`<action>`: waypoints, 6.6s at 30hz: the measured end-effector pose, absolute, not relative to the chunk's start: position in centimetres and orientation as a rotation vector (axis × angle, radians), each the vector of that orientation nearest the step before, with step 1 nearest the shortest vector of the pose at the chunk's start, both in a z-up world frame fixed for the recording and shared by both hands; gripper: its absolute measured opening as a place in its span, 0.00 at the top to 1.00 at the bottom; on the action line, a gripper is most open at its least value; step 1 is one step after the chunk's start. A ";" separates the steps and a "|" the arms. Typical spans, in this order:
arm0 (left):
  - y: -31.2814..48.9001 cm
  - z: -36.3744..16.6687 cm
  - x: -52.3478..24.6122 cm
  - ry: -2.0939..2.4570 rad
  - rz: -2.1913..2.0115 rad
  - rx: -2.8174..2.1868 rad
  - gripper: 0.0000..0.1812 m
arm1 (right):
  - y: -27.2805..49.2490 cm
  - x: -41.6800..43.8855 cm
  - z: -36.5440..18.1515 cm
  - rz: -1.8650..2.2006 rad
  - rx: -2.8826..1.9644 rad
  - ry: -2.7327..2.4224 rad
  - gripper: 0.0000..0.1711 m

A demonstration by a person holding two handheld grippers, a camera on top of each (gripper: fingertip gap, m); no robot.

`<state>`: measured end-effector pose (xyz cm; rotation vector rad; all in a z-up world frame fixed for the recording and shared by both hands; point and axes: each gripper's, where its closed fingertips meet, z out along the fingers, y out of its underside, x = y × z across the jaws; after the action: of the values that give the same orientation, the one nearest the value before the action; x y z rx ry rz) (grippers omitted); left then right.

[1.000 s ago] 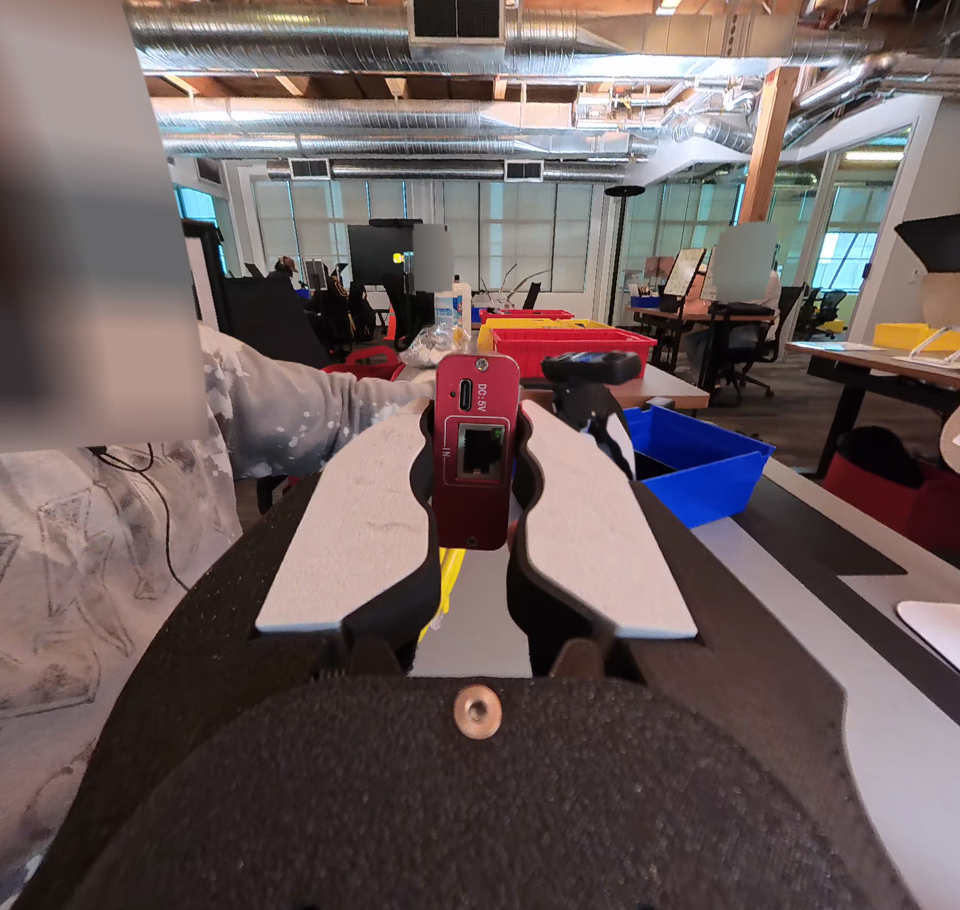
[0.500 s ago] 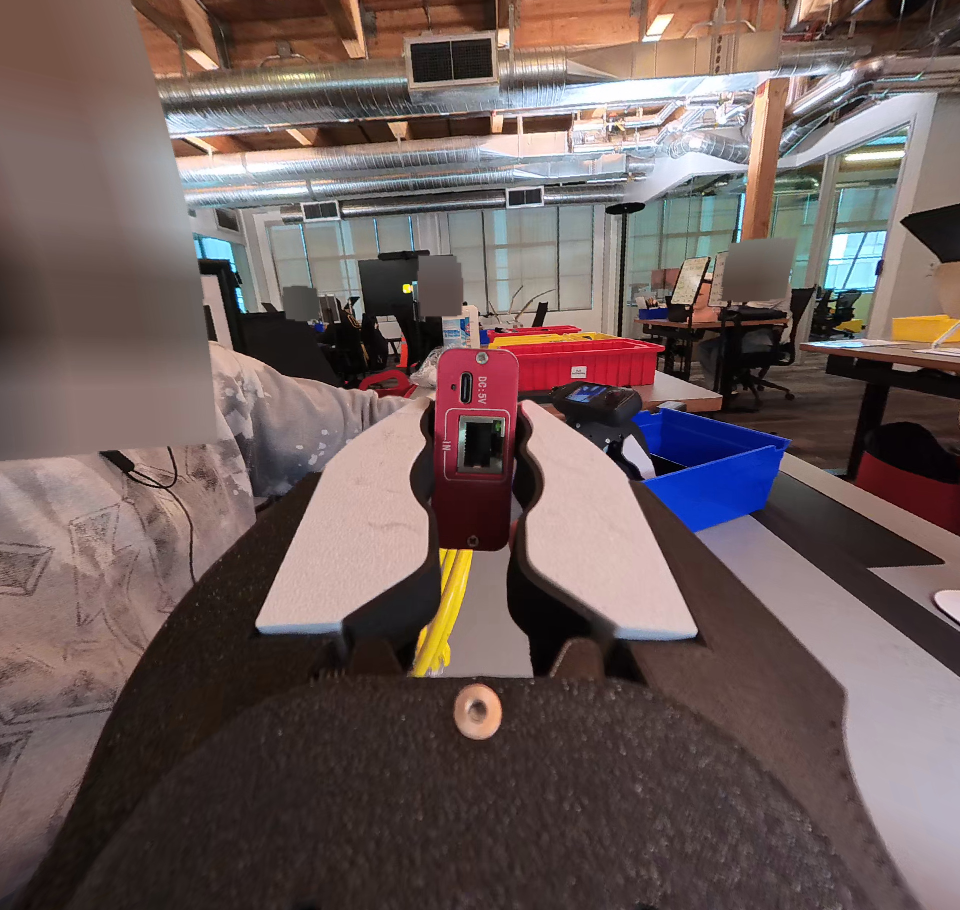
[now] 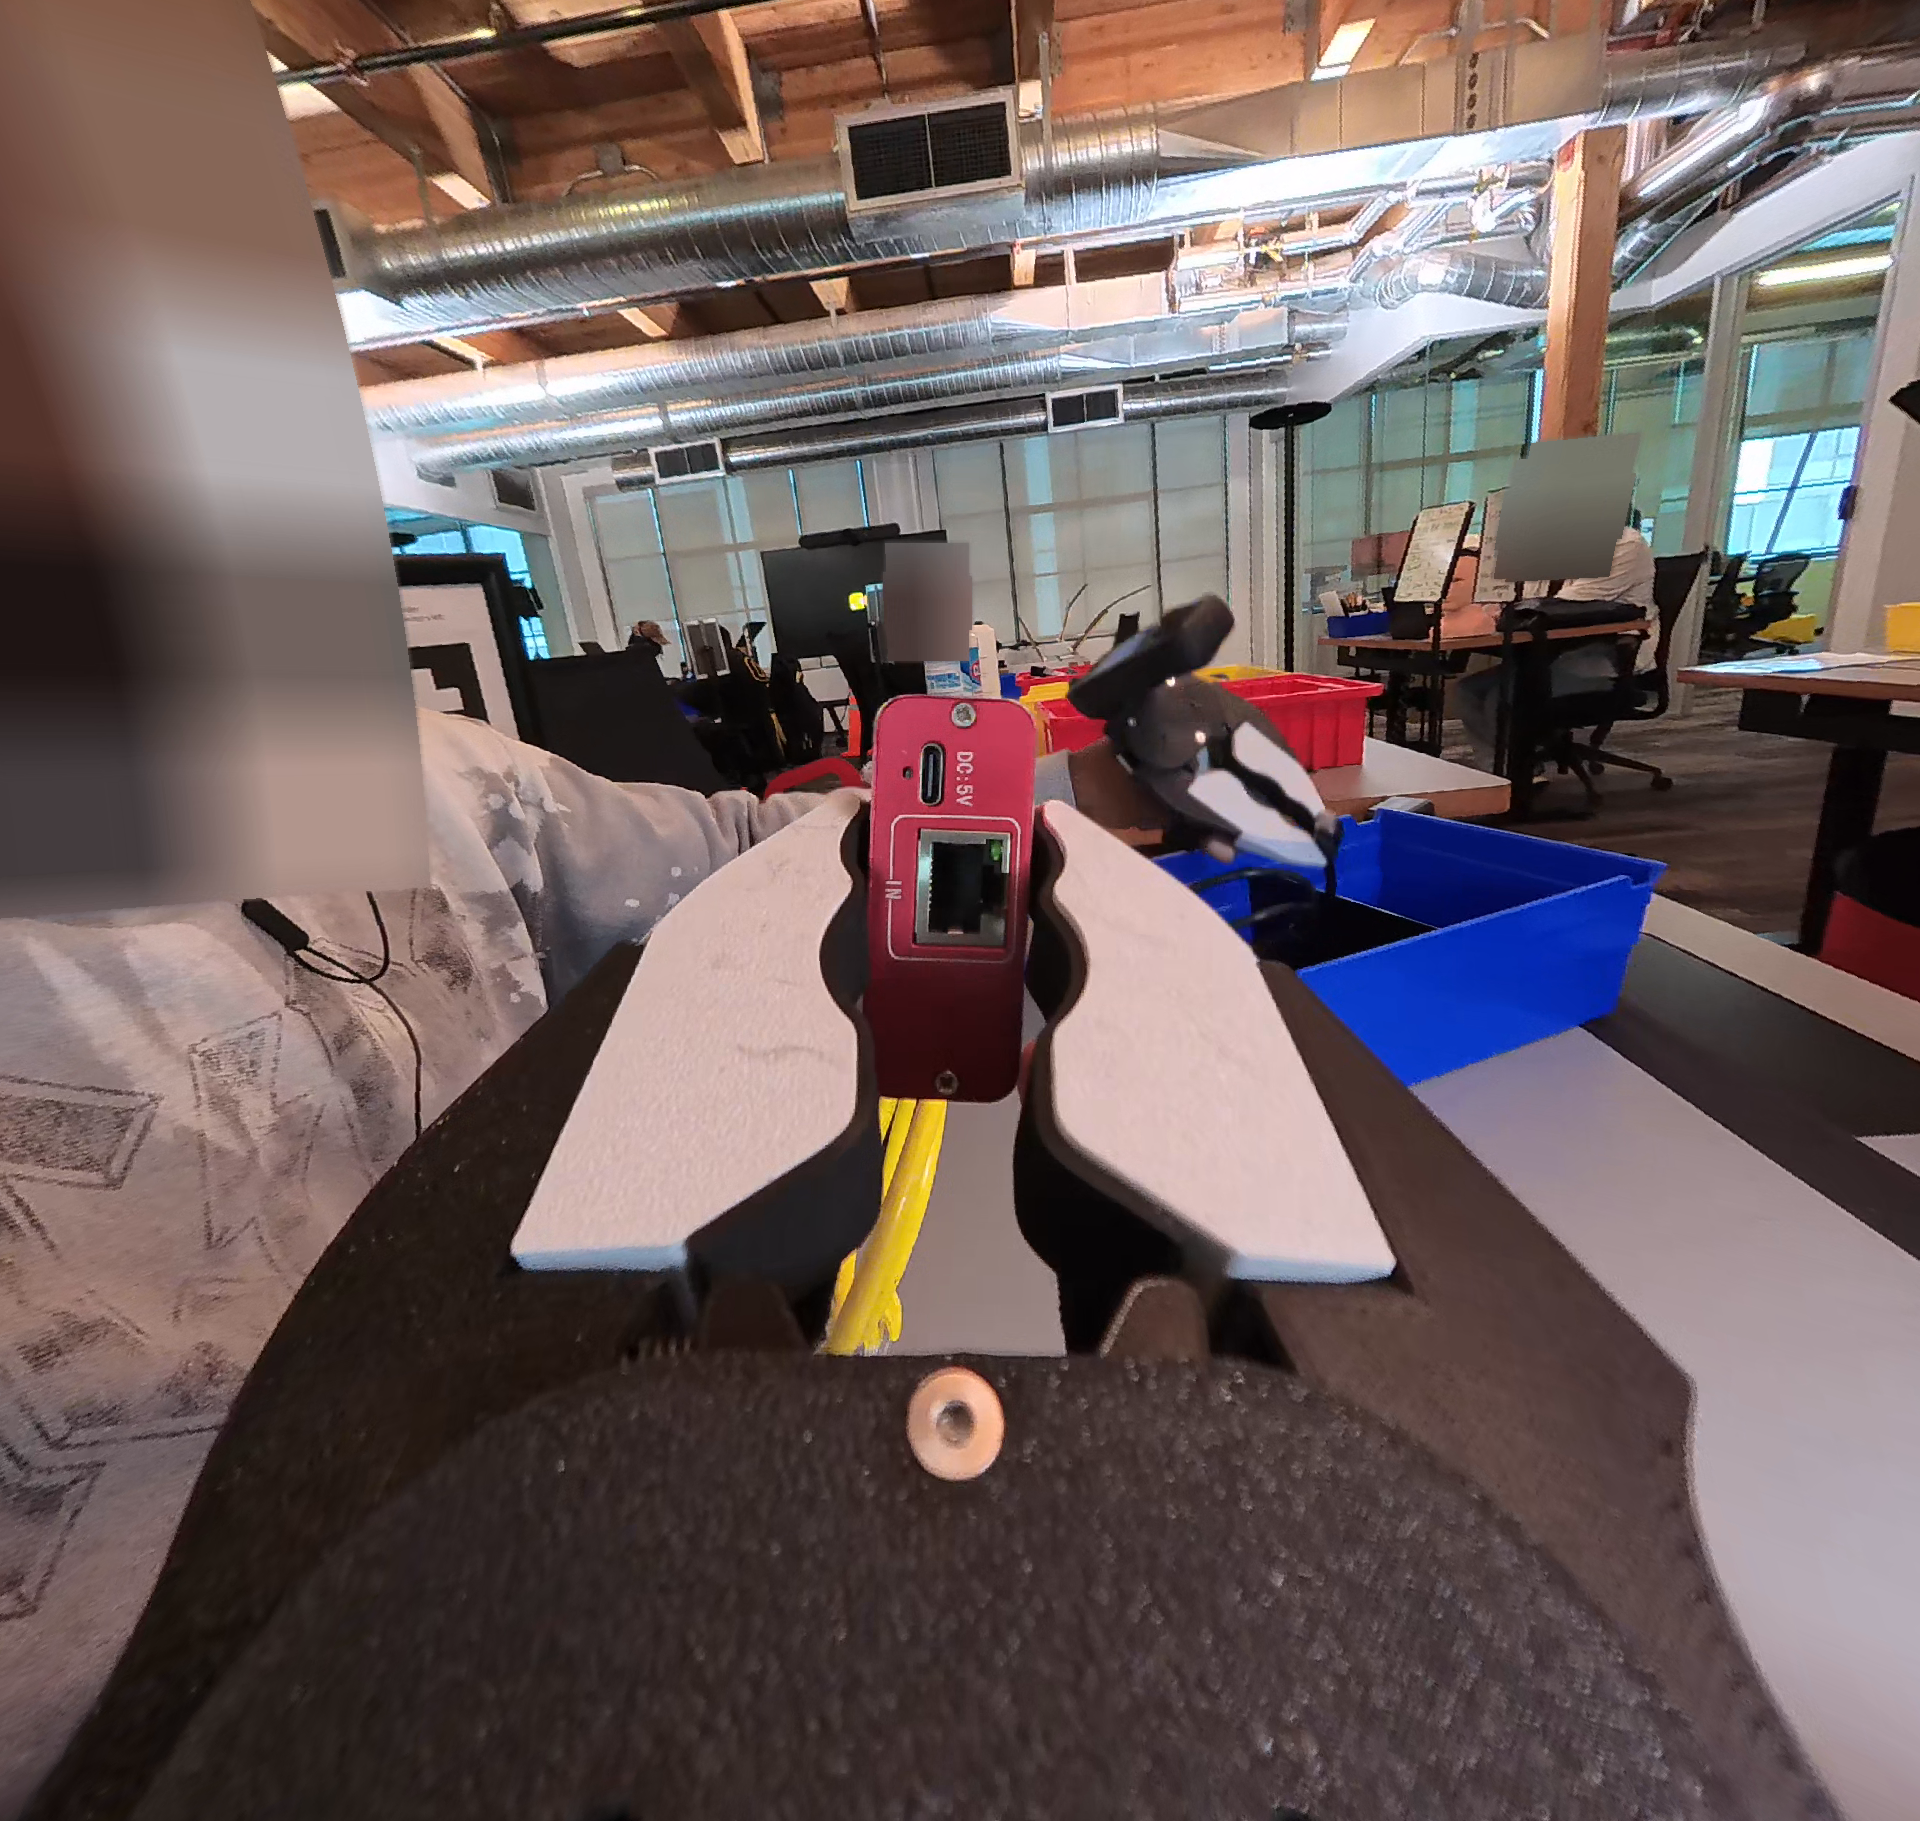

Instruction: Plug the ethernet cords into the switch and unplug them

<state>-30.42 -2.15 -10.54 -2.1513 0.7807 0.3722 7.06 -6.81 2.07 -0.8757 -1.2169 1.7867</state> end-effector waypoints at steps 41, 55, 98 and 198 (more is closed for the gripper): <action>-12.7 -8.8 0.3 1.397 -0.700 -2.327 0.95 | -10.2 2.4 -2.1 1.451 -1.184 -1.794 0.85; -12.7 -6.4 -0.2 1.329 -0.770 -2.278 0.95 | -10.4 2.3 -0.8 1.356 -1.213 -1.851 0.85; -11.8 -4.3 1.6 1.248 -0.846 -1.861 0.94 | -10.5 2.7 0.5 1.286 -1.318 -1.899 0.85; -8.8 14.0 -13.9 0.237 -1.161 -0.836 0.83 | 3.0 -2.7 -2.1 1.383 -1.184 -0.916 0.79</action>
<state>-13.93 -8.81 13.98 -0.8360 0.2368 -1.1612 -2.74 3.01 -2.10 -1.1841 -0.9156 1.3834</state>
